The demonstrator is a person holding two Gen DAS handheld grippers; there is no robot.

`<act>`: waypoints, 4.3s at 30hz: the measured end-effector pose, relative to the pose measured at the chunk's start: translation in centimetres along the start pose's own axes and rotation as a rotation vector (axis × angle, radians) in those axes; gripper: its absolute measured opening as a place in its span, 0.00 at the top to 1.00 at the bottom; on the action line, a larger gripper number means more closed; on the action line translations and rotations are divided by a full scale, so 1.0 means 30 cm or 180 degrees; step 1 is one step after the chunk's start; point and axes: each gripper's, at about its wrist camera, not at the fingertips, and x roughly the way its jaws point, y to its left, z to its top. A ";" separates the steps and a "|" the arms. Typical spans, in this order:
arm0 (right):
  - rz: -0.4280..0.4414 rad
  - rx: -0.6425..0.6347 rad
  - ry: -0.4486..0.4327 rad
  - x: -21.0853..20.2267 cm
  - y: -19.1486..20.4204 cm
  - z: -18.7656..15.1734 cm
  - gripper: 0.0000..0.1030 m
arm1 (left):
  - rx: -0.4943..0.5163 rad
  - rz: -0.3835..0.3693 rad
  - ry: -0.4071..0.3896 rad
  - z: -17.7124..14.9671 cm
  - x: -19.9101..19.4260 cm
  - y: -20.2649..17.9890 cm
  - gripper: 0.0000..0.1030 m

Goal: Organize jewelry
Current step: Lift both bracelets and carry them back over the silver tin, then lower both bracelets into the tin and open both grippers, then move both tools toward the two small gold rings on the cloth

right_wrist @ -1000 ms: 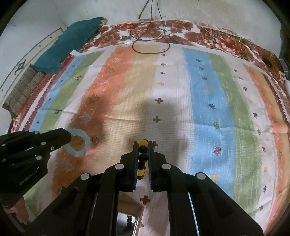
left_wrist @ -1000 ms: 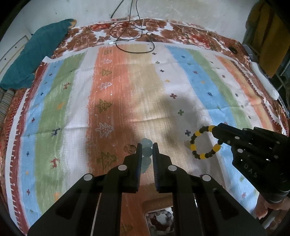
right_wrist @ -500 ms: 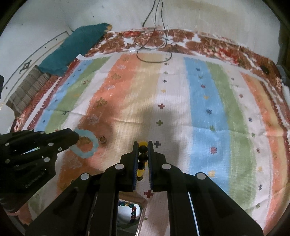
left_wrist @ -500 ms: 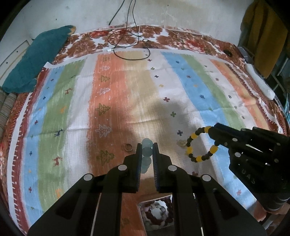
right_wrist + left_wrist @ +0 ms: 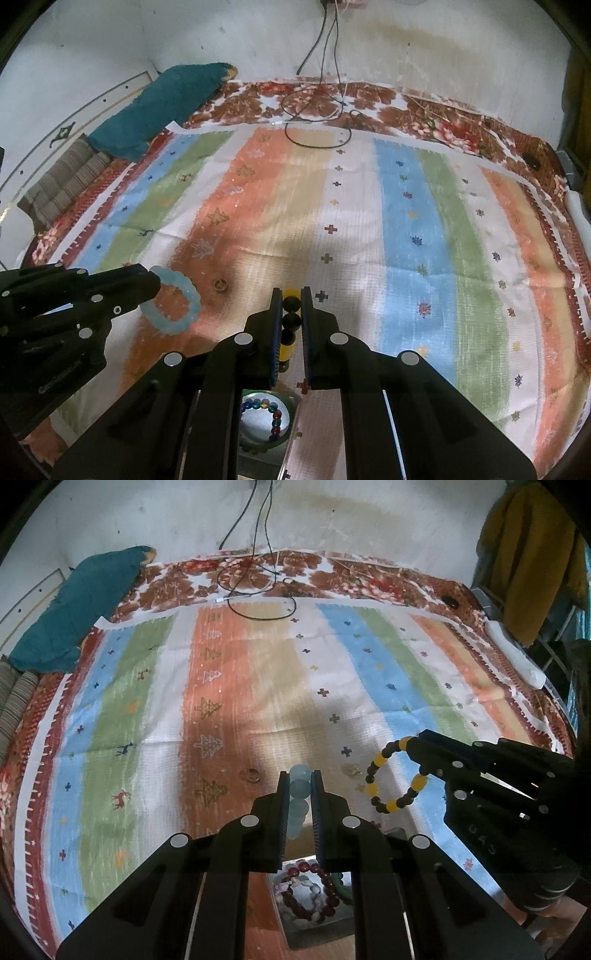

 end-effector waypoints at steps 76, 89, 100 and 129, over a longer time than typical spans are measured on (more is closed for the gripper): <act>0.0317 0.0023 -0.0078 -0.236 0.054 -0.215 0.81 | 0.0079 -0.0090 -0.0166 -0.259 -0.231 -0.042 0.87; 0.0185 0.0155 0.0022 -0.210 0.017 -0.212 0.59 | -0.0097 0.0039 -0.0143 -0.232 -0.215 0.012 0.60; 0.0120 0.0088 0.0086 -0.186 0.024 -0.204 0.51 | -0.0158 0.0099 -0.0093 -0.219 -0.191 0.044 0.45; -0.0029 0.0056 0.0512 0.024 -0.007 -0.099 0.36 | -0.0204 0.0449 0.0264 -0.062 0.025 0.120 0.30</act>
